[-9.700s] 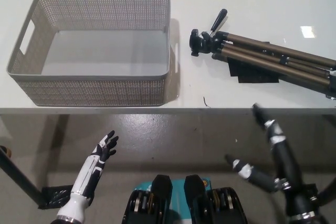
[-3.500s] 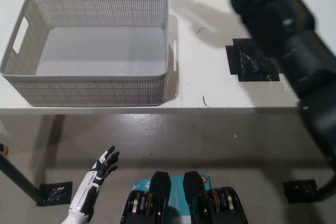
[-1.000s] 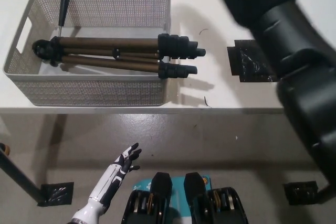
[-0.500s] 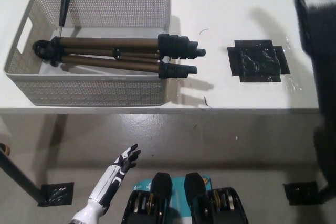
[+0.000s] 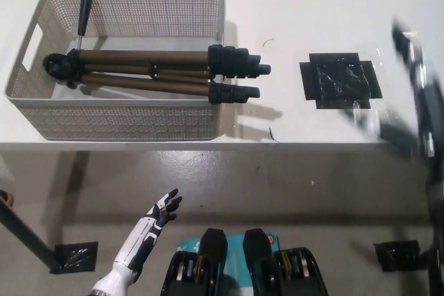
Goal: The robot uses its right hand to pick the tripod on the desk and places it into a rectangular container on the left.
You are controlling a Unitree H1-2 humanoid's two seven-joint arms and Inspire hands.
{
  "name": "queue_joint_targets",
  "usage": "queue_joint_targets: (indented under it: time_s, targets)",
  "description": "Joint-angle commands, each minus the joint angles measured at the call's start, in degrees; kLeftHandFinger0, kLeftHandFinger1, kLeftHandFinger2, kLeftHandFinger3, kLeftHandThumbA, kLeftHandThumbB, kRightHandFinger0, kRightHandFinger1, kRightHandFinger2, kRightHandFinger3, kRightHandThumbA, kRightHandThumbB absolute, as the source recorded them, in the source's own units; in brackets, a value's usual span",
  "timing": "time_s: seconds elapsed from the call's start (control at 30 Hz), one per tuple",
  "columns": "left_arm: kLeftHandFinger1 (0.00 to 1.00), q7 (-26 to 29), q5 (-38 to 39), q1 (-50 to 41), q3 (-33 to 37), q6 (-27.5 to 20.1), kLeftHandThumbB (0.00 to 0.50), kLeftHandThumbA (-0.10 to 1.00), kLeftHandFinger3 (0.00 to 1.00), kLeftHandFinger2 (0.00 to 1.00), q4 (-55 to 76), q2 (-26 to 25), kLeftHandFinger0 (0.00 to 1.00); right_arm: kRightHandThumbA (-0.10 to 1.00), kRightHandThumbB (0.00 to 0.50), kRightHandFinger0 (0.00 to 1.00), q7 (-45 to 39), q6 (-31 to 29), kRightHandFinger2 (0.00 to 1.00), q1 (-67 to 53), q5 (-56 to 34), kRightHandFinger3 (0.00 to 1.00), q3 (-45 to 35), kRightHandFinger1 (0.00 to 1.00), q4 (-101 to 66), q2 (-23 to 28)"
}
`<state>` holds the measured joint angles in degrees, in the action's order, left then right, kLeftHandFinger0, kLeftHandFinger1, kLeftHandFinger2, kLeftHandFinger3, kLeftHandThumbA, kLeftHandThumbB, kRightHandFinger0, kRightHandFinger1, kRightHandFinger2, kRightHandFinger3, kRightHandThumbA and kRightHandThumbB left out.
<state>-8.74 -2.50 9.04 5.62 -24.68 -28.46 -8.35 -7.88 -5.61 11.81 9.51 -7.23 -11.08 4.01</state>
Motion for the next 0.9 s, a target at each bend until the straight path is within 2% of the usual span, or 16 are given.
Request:
queue_joint_targets:
  time_s: [0.0, 0.17, 0.2, 0.27, 0.47, 0.6, 0.87]
  targets:
    - [1.00, 0.68, 1.46, -0.02, -1.87, -2.25, 0.500, 1.00, 1.00, 1.00, 3.02, -1.14, 1.00, 1.00, 0.251, 1.00, 0.12, -12.71, 1.00, -8.98, -13.88, 1.00, 1.02, 1.00, -6.70, -2.34]
    - [1.00, 0.89, 0.74, 0.87, -2.02, -2.25, 0.500, 1.00, 1.00, 1.00, 2.65, -0.90, 1.00, 0.98, 0.249, 1.00, 0.08, -14.26, 1.00, -11.26, -11.89, 1.00, 1.74, 1.00, -1.72, -2.31]
    - [1.00, 0.91, 0.70, 0.91, -2.11, -2.25, 0.500, 1.00, 1.00, 1.00, 2.55, -0.88, 0.99, 1.00, 0.224, 1.00, -0.10, -15.20, 1.00, -11.89, -11.16, 1.00, 2.18, 1.00, 0.09, -2.23]
    - [1.00, 0.98, 0.54, 0.76, -2.27, -2.25, 0.500, 1.00, 1.00, 1.00, 2.64, -0.80, 0.99, 1.00, 0.217, 1.00, -0.33, -16.46, 1.00, -12.41, -11.02, 1.00, 2.79, 1.00, 1.72, -2.04]
    - [1.00, 0.54, 0.65, 1.48, -2.59, -2.25, 0.500, 1.00, 1.00, 1.00, 2.26, -0.69, 1.00, 1.00, 0.265, 1.00, -0.73, -16.78, 1.00, -13.02, -10.78, 1.00, 5.03, 1.00, 9.98, -2.26]
    - [1.00, 0.61, 0.36, 2.86, -2.80, -2.25, 0.500, 1.00, 1.00, 1.00, 1.59, -0.92, 0.99, 1.00, 0.271, 1.00, -0.83, -16.21, 1.00, -11.35, -10.57, 1.00, 6.35, 1.00, 14.16, -2.20]
    - [1.00, 0.30, 0.91, 3.09, -3.24, -2.25, 0.500, 1.00, 1.00, 1.00, 2.07, -0.98, 1.00, 0.96, 0.211, 1.00, -2.52, -12.64, 1.00, -7.63, -11.51, 1.00, 7.97, 1.00, 23.17, -0.94]
